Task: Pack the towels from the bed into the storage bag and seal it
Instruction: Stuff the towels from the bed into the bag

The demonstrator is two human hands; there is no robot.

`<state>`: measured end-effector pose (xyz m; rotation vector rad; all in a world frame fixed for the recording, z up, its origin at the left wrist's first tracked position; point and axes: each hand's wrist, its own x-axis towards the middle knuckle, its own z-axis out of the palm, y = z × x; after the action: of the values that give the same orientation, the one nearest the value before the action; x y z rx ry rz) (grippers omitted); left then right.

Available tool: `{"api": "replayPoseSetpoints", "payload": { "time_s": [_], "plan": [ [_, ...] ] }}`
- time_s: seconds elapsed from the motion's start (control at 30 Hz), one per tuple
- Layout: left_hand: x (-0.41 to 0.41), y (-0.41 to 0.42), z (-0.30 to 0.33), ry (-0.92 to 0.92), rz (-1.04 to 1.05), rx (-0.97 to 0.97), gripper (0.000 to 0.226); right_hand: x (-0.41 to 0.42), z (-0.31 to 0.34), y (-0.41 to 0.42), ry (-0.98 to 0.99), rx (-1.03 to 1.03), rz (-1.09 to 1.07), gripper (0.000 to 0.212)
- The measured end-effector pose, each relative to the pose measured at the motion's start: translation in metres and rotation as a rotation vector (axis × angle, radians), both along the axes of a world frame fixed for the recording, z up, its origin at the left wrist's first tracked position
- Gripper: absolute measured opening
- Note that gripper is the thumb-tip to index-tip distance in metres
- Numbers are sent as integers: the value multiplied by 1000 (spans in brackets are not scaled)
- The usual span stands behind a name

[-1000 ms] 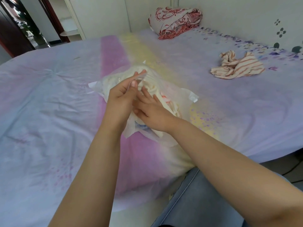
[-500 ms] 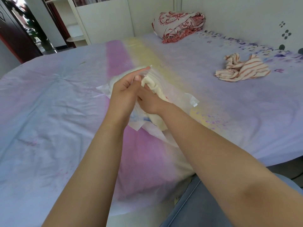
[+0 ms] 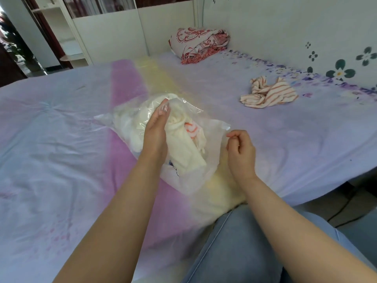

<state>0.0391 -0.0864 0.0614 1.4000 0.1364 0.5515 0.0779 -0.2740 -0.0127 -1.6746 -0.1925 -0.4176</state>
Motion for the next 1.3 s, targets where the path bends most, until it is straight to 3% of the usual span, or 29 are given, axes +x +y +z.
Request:
{"api": "replayPoseSetpoints", "payload": {
  "time_s": [0.07,0.23,0.43,0.57,0.7,0.8,0.97,1.1,1.2,1.3],
  "plan": [
    [17,-4,-4,23,-38,-38,32,33,-7,-15,85,-73,-50,29],
    [60,-23,-12,58,-87,-28,18,121,-31,-38,304,-524,-7,49],
    [107,-42,-24,81,-58,-146,21,222,-21,-37,404,-1058,13,34],
    [120,-46,-34,122,-35,-181,25,279,-12,-34,586,-1242,48,48],
    [124,-45,-41,127,-63,-278,20,302,-15,-46,646,-1202,56,74],
    [123,-46,-42,109,-48,-267,22,294,-12,-48,530,-1378,42,58],
    [106,-46,-42,103,-55,-237,20,238,-9,-57,259,-1249,-38,35],
    [88,-44,-37,118,-38,-173,20,166,3,-74,271,-1029,-27,24],
    [75,-42,-29,111,-48,-117,23,110,32,-81,384,-995,257,14],
    [63,-40,-25,76,-105,-38,26,58,74,-85,547,-701,823,22]
  ]
}}
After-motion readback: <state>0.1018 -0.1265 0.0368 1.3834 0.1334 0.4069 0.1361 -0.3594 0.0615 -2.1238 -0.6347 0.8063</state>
